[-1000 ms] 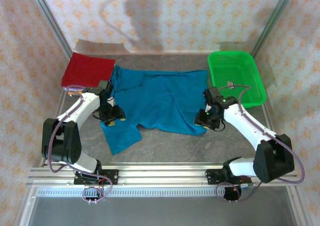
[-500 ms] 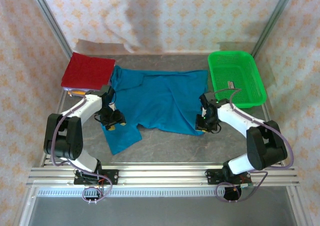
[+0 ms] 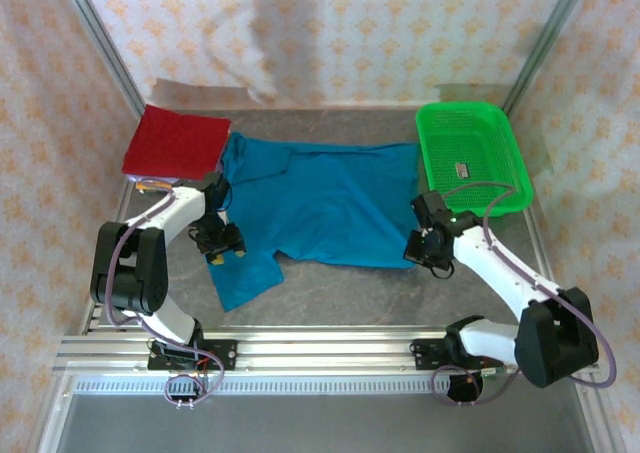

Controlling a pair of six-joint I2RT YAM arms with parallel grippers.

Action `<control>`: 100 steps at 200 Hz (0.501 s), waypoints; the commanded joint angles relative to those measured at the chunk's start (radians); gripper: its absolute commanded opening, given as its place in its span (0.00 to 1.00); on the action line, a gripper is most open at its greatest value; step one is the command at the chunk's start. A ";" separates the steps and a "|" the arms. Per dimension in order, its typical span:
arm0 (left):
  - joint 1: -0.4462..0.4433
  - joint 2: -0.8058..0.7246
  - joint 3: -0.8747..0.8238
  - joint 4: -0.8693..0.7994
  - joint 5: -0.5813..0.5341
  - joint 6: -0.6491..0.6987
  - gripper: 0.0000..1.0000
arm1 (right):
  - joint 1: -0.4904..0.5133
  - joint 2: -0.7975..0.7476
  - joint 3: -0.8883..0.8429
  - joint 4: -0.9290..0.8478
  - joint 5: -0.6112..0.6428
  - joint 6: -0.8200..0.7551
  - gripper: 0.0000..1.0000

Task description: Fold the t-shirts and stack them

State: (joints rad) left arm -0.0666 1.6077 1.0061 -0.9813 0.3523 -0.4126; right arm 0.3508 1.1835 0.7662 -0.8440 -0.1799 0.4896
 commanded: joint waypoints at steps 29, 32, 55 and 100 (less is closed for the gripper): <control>0.041 0.028 0.117 -0.125 -0.111 0.065 0.48 | -0.003 0.014 -0.055 -0.079 0.034 0.145 0.00; 0.043 0.029 0.120 -0.128 -0.114 0.067 0.48 | -0.004 0.026 -0.055 -0.082 0.035 0.141 0.00; 0.048 0.043 0.137 -0.141 -0.105 0.081 0.48 | -0.004 0.056 -0.065 -0.086 0.027 0.126 0.00; 0.044 0.058 0.084 -0.122 -0.088 0.074 0.48 | 0.002 0.104 -0.086 -0.082 0.002 0.159 0.00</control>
State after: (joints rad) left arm -0.0254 1.6440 1.1187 -1.0687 0.2794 -0.3561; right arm 0.3508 1.2663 0.7036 -0.8913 -0.1799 0.6056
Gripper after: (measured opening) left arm 0.481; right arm 0.042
